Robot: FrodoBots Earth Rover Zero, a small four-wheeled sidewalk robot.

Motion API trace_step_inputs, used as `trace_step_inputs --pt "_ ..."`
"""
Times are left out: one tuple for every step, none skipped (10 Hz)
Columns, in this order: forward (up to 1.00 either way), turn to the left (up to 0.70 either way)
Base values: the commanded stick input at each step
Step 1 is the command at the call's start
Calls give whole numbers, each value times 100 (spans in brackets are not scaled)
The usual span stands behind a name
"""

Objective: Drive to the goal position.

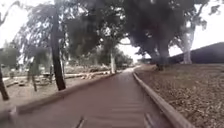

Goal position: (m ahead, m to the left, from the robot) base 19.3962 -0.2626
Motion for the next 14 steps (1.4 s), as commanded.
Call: trace_step_inputs --pt "98 -6" --pt "98 0" --pt "98 0" --pt "98 0" --pt "93 0" --pt "88 0" --pt "90 0" --pt "91 0" --pt "91 5" --pt "91 17" --pt "94 37" --pt "95 37" --pt "96 37" --pt "97 38"
